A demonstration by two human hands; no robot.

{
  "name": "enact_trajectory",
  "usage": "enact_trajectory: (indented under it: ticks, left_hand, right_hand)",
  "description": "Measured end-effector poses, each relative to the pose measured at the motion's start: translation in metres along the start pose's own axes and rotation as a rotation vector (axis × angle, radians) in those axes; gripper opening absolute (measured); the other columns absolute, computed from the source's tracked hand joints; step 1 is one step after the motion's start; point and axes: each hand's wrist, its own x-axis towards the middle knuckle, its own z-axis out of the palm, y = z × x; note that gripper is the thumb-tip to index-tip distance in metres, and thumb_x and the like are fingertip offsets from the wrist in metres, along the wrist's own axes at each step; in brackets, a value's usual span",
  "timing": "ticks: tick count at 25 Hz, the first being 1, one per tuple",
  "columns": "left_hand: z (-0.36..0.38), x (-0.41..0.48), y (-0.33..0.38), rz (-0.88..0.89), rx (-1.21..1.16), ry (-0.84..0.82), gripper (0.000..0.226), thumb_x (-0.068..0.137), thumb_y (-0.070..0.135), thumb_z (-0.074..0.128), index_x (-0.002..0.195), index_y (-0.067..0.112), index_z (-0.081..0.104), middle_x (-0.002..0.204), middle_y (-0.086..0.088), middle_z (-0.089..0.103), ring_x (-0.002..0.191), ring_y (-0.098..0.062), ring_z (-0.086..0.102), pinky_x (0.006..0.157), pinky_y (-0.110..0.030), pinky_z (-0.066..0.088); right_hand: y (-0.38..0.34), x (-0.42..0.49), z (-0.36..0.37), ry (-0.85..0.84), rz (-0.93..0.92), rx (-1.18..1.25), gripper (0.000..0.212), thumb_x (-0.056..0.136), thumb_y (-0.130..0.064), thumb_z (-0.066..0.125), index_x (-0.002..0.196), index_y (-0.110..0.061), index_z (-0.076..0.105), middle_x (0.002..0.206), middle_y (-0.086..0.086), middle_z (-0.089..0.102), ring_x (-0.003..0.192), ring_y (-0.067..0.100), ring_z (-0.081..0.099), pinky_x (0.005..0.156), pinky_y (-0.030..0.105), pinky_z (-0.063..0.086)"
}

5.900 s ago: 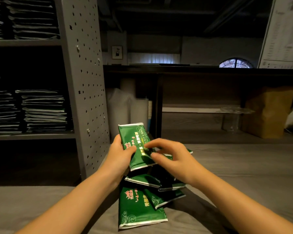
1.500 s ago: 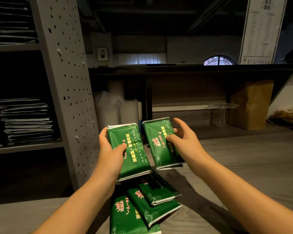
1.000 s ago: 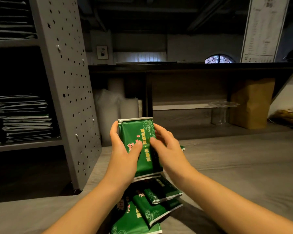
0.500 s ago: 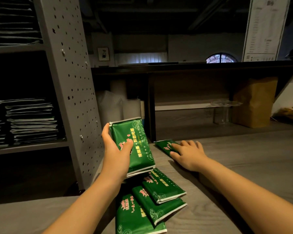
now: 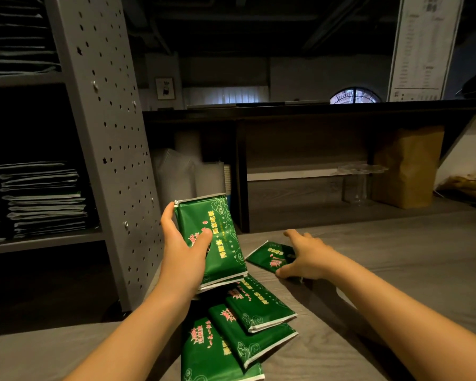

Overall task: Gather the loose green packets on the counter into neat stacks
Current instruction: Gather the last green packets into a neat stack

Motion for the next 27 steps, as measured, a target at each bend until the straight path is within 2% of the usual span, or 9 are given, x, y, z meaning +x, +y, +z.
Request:
enact_trajectory:
  ticks: [3, 9, 12, 15, 19, 21, 23, 25, 27]
  left_hand:
    - [0.000, -0.001, 0.001, -0.002, -0.006, -0.008, 0.065, 0.095, 0.008, 0.050, 0.143, 0.035, 0.017, 0.118, 0.006, 0.049, 0.092, -0.007, 0.058, 0.060, -0.020, 0.045]
    - [0.003, -0.001, 0.002, -0.018, -0.010, -0.030, 0.061, 0.095, 0.009, 0.049, 0.143, 0.034, 0.020, 0.112, 0.010, 0.054, 0.091, -0.009, 0.060, 0.060, -0.022, 0.047]
    - [0.001, 0.001, 0.000, -0.051, -0.002, -0.039, 0.061, 0.097, 0.013, 0.047, 0.148, 0.032, 0.019, 0.125, 0.003, 0.056, 0.101, -0.014, 0.061, 0.077, -0.032, 0.053]
    - [0.003, -0.001, 0.002, -0.049, -0.013, -0.050, 0.063, 0.098, 0.014, 0.045, 0.149, 0.034, 0.014, 0.138, 0.003, 0.047, 0.115, -0.018, 0.055, 0.094, -0.036, 0.047]
    - [0.009, -0.007, 0.009, -0.028, -0.111, -0.076, 0.060, 0.101, 0.025, 0.036, 0.148, 0.039, 0.003, 0.115, 0.022, 0.050, 0.093, 0.002, 0.057, 0.068, -0.013, 0.047]
    - [0.012, -0.009, 0.008, -0.015, -0.148, -0.069, 0.066, 0.098, 0.032, 0.039, 0.147, 0.043, -0.003, 0.125, 0.020, 0.050, 0.102, 0.003, 0.057, 0.082, -0.021, 0.051]
    - [0.012, -0.011, 0.006, 0.020, -0.116, -0.075, 0.075, 0.095, 0.026, 0.047, 0.148, 0.040, -0.005, 0.135, 0.009, 0.049, 0.112, -0.005, 0.057, 0.092, -0.026, 0.049]
    - [0.012, -0.008, 0.003, 0.049, -0.061, -0.085, 0.080, 0.093, 0.010, 0.052, 0.149, 0.034, 0.000, 0.124, 0.009, 0.054, 0.097, 0.004, 0.059, 0.074, -0.010, 0.049]
    - [0.010, -0.004, 0.004, 0.059, -0.006, -0.070, 0.082, 0.092, 0.003, 0.053, 0.149, 0.032, 0.001, 0.126, 0.008, 0.051, 0.090, 0.007, 0.056, 0.063, -0.003, 0.045]
  right_hand:
    - [-0.001, -0.008, -0.009, 0.010, -0.007, -0.054, 0.104, 0.071, -0.049, 0.075, 0.148, -0.021, 0.012, 0.145, 0.009, 0.032, 0.130, 0.031, 0.041, 0.105, 0.043, 0.037]
    - [0.000, -0.011, -0.022, 0.274, -0.109, 0.216, 0.063, 0.087, -0.025, 0.065, 0.142, -0.026, 0.034, 0.138, 0.004, 0.050, 0.121, 0.024, 0.052, 0.096, 0.041, 0.049]
    - [-0.008, -0.016, -0.029, 0.417, -0.254, 0.813, 0.048, 0.092, -0.013, 0.056, 0.136, -0.024, 0.040, 0.132, 0.002, 0.053, 0.112, 0.018, 0.057, 0.085, 0.031, 0.052]
    - [-0.031, -0.028, -0.027, 0.256, -0.346, 1.390, 0.028, 0.095, -0.006, 0.049, 0.114, -0.025, 0.053, 0.112, 0.002, 0.064, 0.093, 0.016, 0.065, 0.073, 0.027, 0.054]
    - [-0.061, -0.029, 0.013, 0.262, -0.358, 1.240, 0.030, 0.096, -0.009, 0.047, 0.123, -0.019, 0.051, 0.116, 0.004, 0.063, 0.106, 0.018, 0.061, 0.094, 0.038, 0.051]
    - [-0.069, -0.030, 0.028, 0.315, -0.380, 1.144, 0.039, 0.095, -0.018, 0.048, 0.134, -0.022, 0.044, 0.129, 0.003, 0.054, 0.120, 0.017, 0.052, 0.106, 0.043, 0.041]
    - [-0.074, -0.034, 0.036, 0.293, -0.483, 1.065, 0.049, 0.095, -0.024, 0.045, 0.141, -0.032, 0.030, 0.141, -0.004, 0.041, 0.131, 0.008, 0.039, 0.113, 0.034, 0.030]
    - [-0.079, -0.041, 0.033, 0.152, -0.589, 1.007, 0.052, 0.100, -0.018, 0.039, 0.137, -0.044, 0.014, 0.142, -0.024, 0.030, 0.132, -0.012, 0.026, 0.113, 0.016, 0.021]
    - [-0.075, -0.045, 0.020, 0.086, -0.580, 0.986, 0.046, 0.101, -0.013, 0.036, 0.123, -0.050, 0.019, 0.125, -0.036, 0.034, 0.114, -0.027, 0.031, 0.099, -0.001, 0.024]
